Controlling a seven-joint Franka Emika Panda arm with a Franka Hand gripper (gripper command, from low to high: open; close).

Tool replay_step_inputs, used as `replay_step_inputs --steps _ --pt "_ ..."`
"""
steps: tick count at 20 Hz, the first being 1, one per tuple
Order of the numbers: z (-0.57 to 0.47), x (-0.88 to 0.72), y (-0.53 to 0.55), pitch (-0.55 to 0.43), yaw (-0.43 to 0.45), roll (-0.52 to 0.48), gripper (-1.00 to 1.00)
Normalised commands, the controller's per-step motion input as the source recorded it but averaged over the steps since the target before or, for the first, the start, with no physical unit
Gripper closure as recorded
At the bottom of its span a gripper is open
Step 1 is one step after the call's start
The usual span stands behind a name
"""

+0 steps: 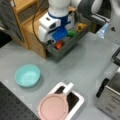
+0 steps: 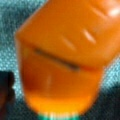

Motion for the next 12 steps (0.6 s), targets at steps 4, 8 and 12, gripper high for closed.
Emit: replay_step_inputs --steps 4,8,12 --pt "0.02 0.05 -0.11 -0.087 -0.06 0.179 -1.0" --pt "0.05 0.09 -0.07 -0.069 -0.065 0.178 -1.0" --pt "0.1 0.1 -0.03 -0.052 -0.124 0.171 -1.0"
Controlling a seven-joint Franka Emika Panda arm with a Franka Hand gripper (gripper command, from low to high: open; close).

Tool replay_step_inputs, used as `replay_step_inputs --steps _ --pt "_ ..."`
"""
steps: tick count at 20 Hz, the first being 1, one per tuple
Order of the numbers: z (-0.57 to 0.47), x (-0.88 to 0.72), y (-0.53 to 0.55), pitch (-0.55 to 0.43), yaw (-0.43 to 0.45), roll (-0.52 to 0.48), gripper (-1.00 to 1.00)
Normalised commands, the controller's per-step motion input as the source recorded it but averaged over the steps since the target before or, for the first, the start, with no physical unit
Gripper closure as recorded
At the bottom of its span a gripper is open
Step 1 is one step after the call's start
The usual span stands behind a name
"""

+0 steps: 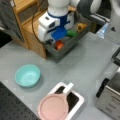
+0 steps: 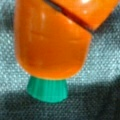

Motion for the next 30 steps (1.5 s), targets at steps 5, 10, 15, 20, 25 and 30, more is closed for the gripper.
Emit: replay_step_inputs --steps 5,10,15,20,25,30 --pt "0.25 0.05 0.04 -0.02 -0.206 0.149 -1.0" --pt "0.34 0.02 0.16 0.053 -0.239 0.081 -1.0" --pt "0.25 0.08 0.12 0.084 -0.309 0.095 -1.0" --pt "0.32 0.1 0.05 -0.015 -0.639 0.107 -1.0" --pt "0.25 0.04 0.09 -0.061 -0.751 -0.003 -1.0" --pt "0.04 0.05 0.11 -0.014 -0.553 -0.013 -1.0"
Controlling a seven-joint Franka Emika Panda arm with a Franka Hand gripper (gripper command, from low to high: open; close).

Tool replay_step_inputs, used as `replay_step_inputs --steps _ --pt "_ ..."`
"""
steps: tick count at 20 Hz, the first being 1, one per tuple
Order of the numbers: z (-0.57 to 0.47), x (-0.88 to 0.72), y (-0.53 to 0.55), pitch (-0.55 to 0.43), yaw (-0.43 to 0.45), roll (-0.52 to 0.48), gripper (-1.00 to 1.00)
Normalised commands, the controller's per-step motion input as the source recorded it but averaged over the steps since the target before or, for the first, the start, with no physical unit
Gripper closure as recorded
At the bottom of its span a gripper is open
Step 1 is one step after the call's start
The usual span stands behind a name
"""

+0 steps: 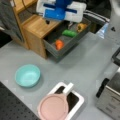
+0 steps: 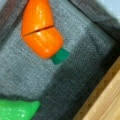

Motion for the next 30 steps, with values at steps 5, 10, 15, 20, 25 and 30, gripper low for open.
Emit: replay_step_inputs --steps 5,10,15,20,25,30 --pt "0.02 0.15 0.18 0.133 -0.403 0.13 -1.0" --pt "0.18 0.31 0.2 0.342 -0.574 0.164 -1.0" --pt "0.33 0.46 0.19 0.377 -0.512 0.311 -1.0" --pt "0.34 0.46 0.13 0.285 -0.338 0.314 -1.0" --pt "0.24 0.36 0.11 0.26 -0.144 0.209 -1.0" --pt "0.12 0.29 0.08 0.219 -0.044 0.071 -1.0"
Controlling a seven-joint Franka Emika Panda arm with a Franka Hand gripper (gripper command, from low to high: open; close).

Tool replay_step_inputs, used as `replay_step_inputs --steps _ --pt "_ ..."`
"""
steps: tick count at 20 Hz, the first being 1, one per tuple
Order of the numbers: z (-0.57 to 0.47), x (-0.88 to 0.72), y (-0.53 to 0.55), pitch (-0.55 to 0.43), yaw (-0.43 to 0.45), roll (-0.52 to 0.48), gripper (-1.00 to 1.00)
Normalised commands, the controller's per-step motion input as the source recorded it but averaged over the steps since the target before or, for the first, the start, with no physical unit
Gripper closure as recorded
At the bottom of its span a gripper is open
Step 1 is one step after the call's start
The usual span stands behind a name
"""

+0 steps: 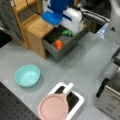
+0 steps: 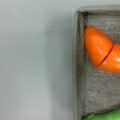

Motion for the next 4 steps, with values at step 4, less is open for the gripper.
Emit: replay_step_inputs --steps 4 --pt "0.09 0.35 0.11 0.228 -0.056 0.017 -1.0"
